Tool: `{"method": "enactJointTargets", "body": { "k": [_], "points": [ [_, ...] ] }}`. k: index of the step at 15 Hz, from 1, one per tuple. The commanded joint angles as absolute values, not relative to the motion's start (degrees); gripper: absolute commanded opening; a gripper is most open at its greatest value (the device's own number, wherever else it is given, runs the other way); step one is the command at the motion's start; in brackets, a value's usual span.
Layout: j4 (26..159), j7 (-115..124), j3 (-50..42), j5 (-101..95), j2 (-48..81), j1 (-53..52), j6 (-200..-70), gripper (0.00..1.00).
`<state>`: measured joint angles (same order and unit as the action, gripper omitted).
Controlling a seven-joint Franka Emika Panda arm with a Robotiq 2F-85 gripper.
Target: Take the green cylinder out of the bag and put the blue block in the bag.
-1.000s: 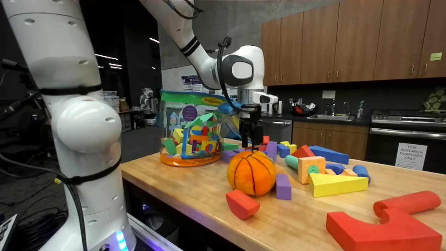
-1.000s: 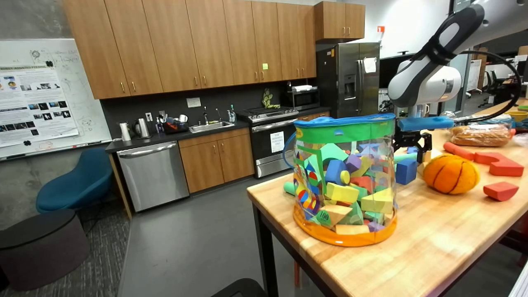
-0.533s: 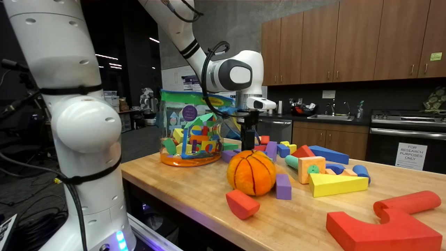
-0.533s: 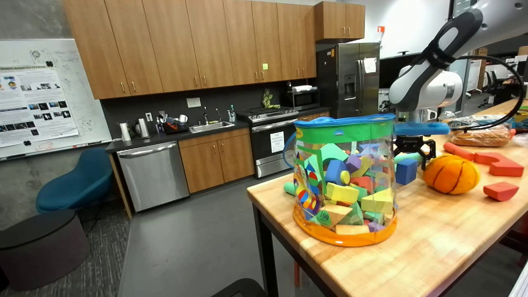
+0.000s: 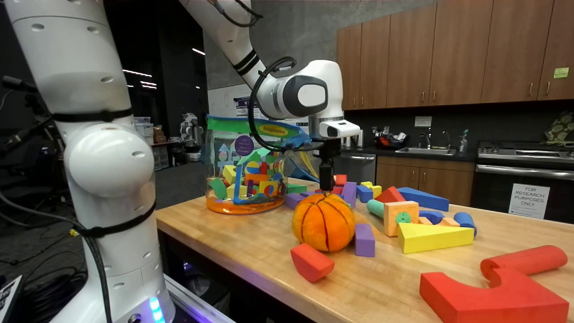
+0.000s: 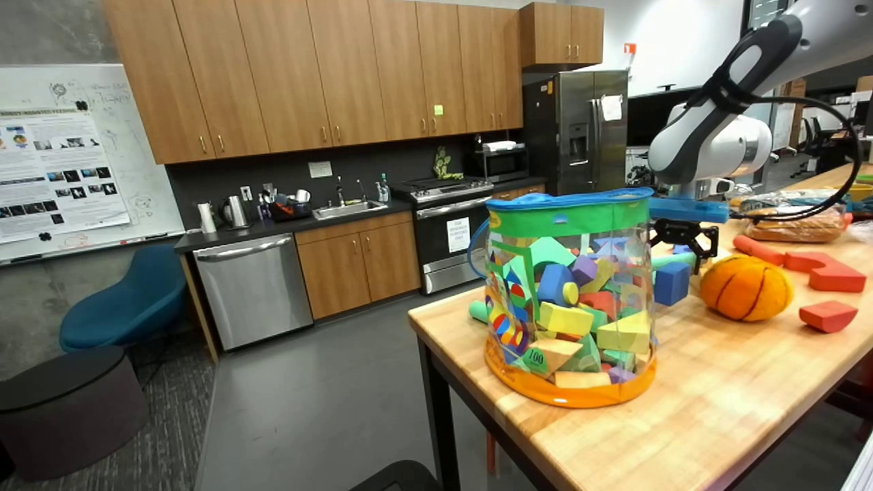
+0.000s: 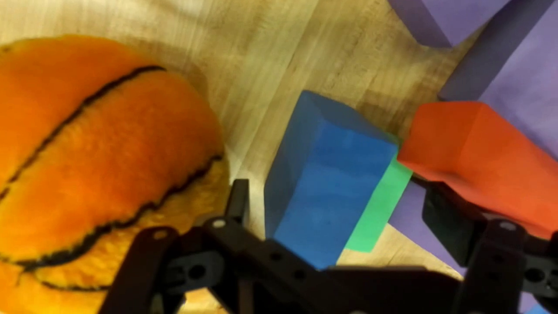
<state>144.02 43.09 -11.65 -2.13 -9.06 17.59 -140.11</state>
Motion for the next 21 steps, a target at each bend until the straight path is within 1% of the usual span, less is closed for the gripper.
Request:
{"method": "enactJointTargets", "body": {
  "k": [1, 2, 3, 6, 9, 10, 14, 21],
  "points": [
    [143.76, 44.97, -11.1, -2.15, -8.71, 17.5, -141.6, 0.75],
    [143.8, 45.1, -11.04, -2.38, -8.65, 17.55, -141.92, 0.74],
    [143.8, 45.06, -11.06, -2.52, -8.3, 17.62, -142.52, 0.69],
    [143.66, 45.57, -10.96, -3.23, -7.74, 17.76, -143.55, 0.47],
    [143.6, 46.06, -10.93, -3.98, -7.29, 17.71, -144.05, 0.21],
    [143.5, 46.01, -10.93, -4.29, -7.39, 17.67, -144.04, 0.16],
    [143.89, 45.13, -11.08, -7.48, -10.12, 18.19, -144.02, 0.16],
    [143.61, 45.2, -10.11, -13.77, -18.96, 21.2, -145.77, 0.16]
  ]
}}
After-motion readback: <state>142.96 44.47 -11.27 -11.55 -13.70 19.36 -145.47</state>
